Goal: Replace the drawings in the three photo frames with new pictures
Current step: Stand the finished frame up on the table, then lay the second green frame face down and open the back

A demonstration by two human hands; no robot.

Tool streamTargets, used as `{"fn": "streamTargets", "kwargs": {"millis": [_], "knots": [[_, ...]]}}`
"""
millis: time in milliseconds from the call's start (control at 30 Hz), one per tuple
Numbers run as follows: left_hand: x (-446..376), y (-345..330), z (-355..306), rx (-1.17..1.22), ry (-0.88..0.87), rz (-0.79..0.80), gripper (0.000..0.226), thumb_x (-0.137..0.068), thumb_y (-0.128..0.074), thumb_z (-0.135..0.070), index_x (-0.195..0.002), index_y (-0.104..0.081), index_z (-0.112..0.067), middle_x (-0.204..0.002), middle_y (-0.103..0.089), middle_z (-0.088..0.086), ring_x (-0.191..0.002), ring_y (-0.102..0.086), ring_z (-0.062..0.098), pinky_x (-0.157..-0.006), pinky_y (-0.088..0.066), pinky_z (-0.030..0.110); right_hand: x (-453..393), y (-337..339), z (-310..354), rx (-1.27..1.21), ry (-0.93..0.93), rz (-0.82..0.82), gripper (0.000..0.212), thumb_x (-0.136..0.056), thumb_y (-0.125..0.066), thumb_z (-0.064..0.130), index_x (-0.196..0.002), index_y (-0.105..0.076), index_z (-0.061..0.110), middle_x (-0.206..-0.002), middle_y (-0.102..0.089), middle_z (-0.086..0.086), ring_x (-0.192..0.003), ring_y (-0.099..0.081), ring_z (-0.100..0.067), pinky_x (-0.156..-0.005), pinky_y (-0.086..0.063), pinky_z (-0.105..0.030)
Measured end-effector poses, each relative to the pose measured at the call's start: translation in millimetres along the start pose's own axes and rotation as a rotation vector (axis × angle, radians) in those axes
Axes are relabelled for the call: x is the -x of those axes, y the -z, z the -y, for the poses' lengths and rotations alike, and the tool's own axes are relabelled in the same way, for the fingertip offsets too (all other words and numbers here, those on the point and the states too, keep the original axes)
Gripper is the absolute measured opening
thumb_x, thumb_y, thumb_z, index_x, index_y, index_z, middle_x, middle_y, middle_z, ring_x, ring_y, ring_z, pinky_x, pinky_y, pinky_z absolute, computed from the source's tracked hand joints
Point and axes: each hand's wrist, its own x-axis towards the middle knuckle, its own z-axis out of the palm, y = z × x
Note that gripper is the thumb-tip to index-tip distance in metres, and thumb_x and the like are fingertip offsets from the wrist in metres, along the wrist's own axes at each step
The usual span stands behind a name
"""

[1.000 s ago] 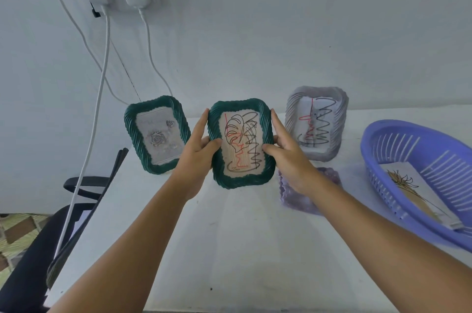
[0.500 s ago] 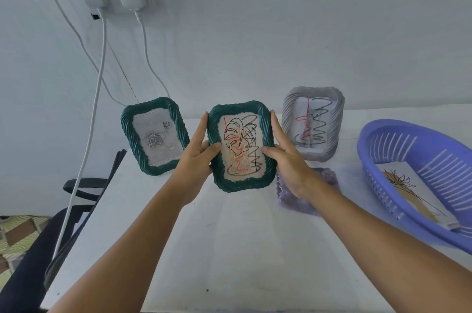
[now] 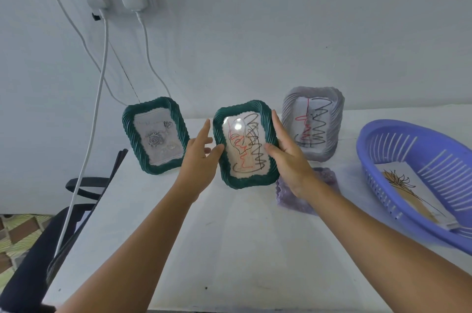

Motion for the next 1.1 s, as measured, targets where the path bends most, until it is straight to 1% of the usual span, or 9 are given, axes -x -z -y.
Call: {"fn": "streamTargets", "kwargs": {"millis": [100, 167, 267, 367, 433, 600, 900, 1000, 1100], "knots": [[3.6, -0.9, -4.9, -0.071, -0.036, -0.029, 0.062, -0.103, -0.054, -0.039, -0.159, -0.026, -0.036, -0.137, -0.051, -0.008, -0.116, -0.057, 0.010, -0.092, -0.047, 0.029, -1.1, -1.6, -2.5, 0.178, 0.062, -0.063, 0.066, -0.107, -0.049, 0.023, -0.157, -0.016, 0.049, -0.159, -0.029, 0.027, -0.142, -0.035, 0.004, -0.121, -0.033, -0.039], [6.8, -1.8, -12.2, -0.060, -0.080, -0.010, 0.057, -0.104, -0.052, -0.042, -0.157, -0.032, -0.036, -0.131, -0.059, -0.014, -0.109, -0.061, 0.006, -0.087, -0.048, 0.025, -0.6, -4.0, -2.4, 0.310, 0.112, -0.130, 0.057, -0.106, -0.049, 0.025, -0.157, -0.025, 0.036, -0.150, -0.046, 0.020, -0.132, -0.047, 0.003, -0.115, -0.041, -0.038], [6.9, -3.0, -21.0, 0.005, -0.105, -0.001, 0.058, -0.097, -0.051, -0.060, -0.151, -0.041, -0.042, -0.122, -0.068, -0.017, -0.111, -0.065, 0.008, -0.099, -0.052, 0.036, 2.0, -11.8, 3.6, 0.472, 0.230, -0.142, 0.045, -0.106, -0.048, 0.021, -0.150, -0.038, 0.027, -0.128, -0.063, 0.013, -0.110, -0.061, -0.004, -0.094, -0.054, -0.038], [9.2, -5.4, -31.0, 0.070, -0.089, 0.028, 0.061, -0.088, -0.049, -0.076, -0.142, -0.050, -0.048, -0.118, -0.072, -0.015, -0.105, -0.070, 0.006, -0.099, -0.054, 0.042, 5.3, -22.1, 10.6, 0.560, 0.369, -0.041, 0.051, -0.107, -0.046, 0.023, -0.155, -0.032, 0.032, -0.141, -0.059, 0.012, -0.122, -0.060, -0.008, -0.097, -0.054, -0.038], [14.2, -5.0, -39.7, 0.120, -0.087, -0.023, 0.041, -0.094, -0.054, -0.065, -0.131, -0.057, -0.047, -0.108, -0.074, -0.013, -0.093, -0.074, 0.006, -0.094, -0.058, 0.041, 7.0, -29.5, 14.3, 0.635, 0.400, 0.025, 0.057, -0.107, -0.045, 0.030, -0.158, -0.022, 0.040, -0.145, -0.055, 0.013, -0.124, -0.059, -0.011, -0.098, -0.053, -0.041], [16.3, 6.4, -37.0, 0.212, -0.024, -0.136, 0.052, -0.098, -0.061, -0.046, -0.144, -0.049, -0.025, -0.103, -0.077, -0.006, -0.085, -0.077, 0.014, -0.091, -0.059, 0.043, 12.3, -37.3, 15.6, 0.721, 0.399, 0.173, 0.057, -0.107, -0.039, 0.049, -0.151, -0.005, 0.064, -0.135, -0.060, 0.007, -0.112, -0.061, -0.012, -0.093, -0.056, -0.041], [15.0, 28.4, -16.5, 0.221, -0.024, -0.095, 0.029, -0.104, -0.053, -0.027, -0.132, -0.061, -0.028, -0.098, -0.077, 0.009, -0.094, -0.074, 0.028, -0.086, -0.061, 0.044, 6.4, -37.0, 7.7, 0.566, 0.351, 0.163, 0.043, -0.108, -0.043, 0.038, -0.150, -0.045, 0.026, -0.134, -0.059, 0.001, -0.121, -0.052, -0.014, -0.103, -0.045, -0.042], [18.9, 31.2, -11.3, 0.358, 0.039, -0.043, 0.027, -0.108, -0.047, -0.016, -0.118, -0.070, -0.026, -0.102, -0.078, 0.005, -0.094, -0.075, 0.024, -0.077, -0.061, 0.034, -5.3, -26.7, -8.1, 0.641, 0.239, 0.012, 0.058, -0.105, -0.047, 0.045, -0.159, -0.027, 0.036, -0.150, -0.039, 0.000, -0.139, -0.035, -0.016, -0.117, -0.035, -0.042], [19.0, 27.5, 6.7, 0.435, 0.138, 0.087, 0.028, -0.108, -0.046, -0.018, -0.123, -0.070, -0.022, -0.110, -0.076, 0.007, -0.092, -0.074, 0.027, -0.073, -0.059, 0.031, -11.9, -19.6, -17.5, 0.596, 0.002, 0.101, 0.075, -0.102, -0.048, 0.055, -0.162, -0.007, 0.039, -0.157, -0.033, -0.001, -0.144, -0.034, -0.017, -0.115, -0.033, -0.036]]}}
